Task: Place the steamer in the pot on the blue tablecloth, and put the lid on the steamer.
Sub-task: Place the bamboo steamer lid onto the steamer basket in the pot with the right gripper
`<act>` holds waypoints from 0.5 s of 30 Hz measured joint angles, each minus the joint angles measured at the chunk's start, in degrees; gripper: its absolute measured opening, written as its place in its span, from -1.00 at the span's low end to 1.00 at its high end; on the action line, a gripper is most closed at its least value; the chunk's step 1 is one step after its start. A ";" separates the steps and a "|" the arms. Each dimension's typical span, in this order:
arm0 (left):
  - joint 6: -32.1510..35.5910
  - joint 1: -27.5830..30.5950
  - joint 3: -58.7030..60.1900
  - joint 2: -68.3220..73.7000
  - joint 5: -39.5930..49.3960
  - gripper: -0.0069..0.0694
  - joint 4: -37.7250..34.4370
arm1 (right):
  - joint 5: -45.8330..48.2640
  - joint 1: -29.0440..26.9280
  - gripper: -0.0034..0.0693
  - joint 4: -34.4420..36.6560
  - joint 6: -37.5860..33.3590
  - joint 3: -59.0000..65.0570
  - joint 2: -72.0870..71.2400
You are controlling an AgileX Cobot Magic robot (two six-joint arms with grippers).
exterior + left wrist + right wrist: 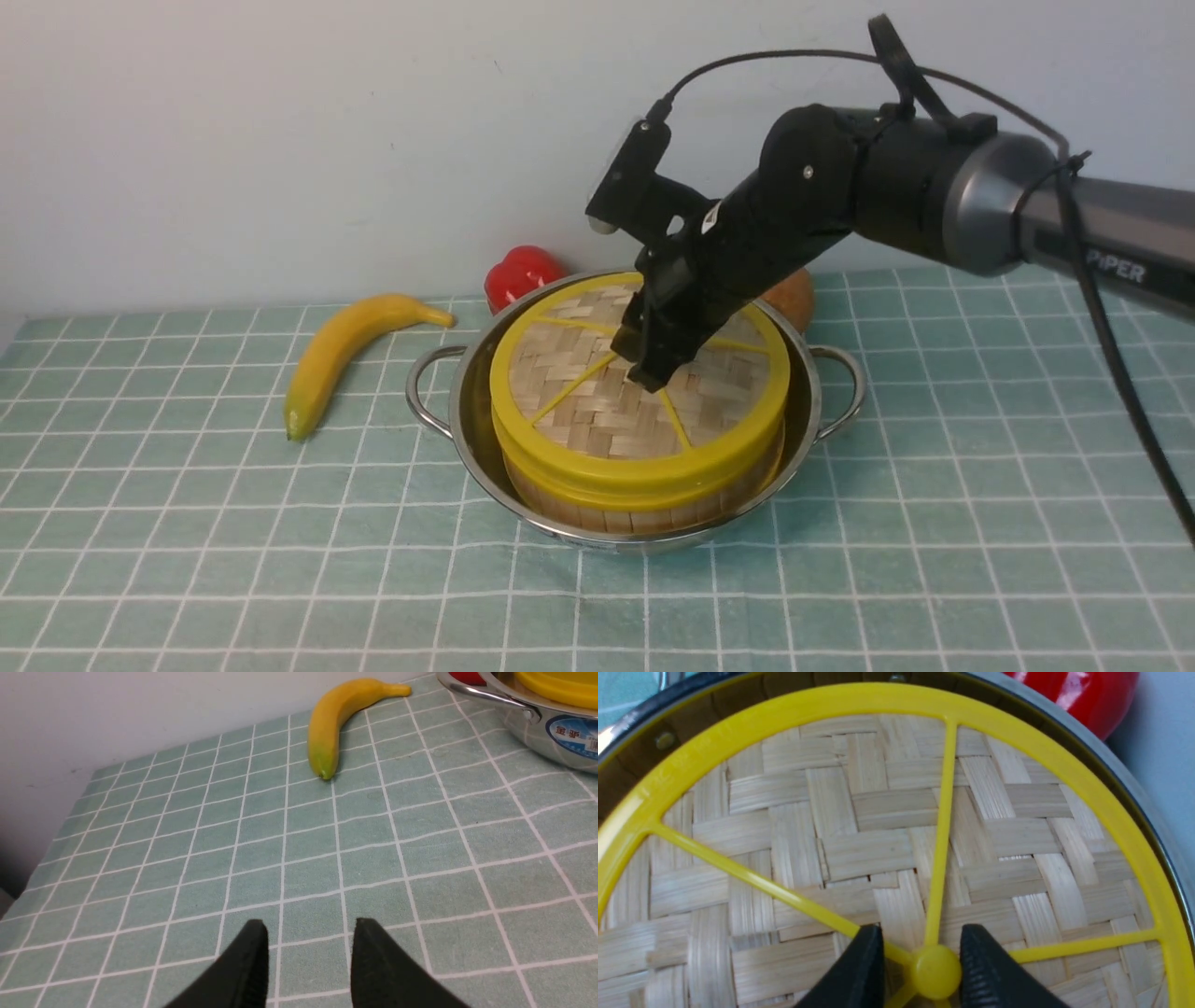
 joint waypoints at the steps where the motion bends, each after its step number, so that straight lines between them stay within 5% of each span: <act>1: 0.00 0.00 0.00 0.00 0.00 -0.18 0.00 | 0.12 -0.11 -0.23 0.65 -0.47 -0.01 0.00; 15: 0.00 0.00 0.00 0.00 0.00 -0.18 0.00 | 1.65 -0.35 -0.46 1.94 -1.10 -0.97 0.23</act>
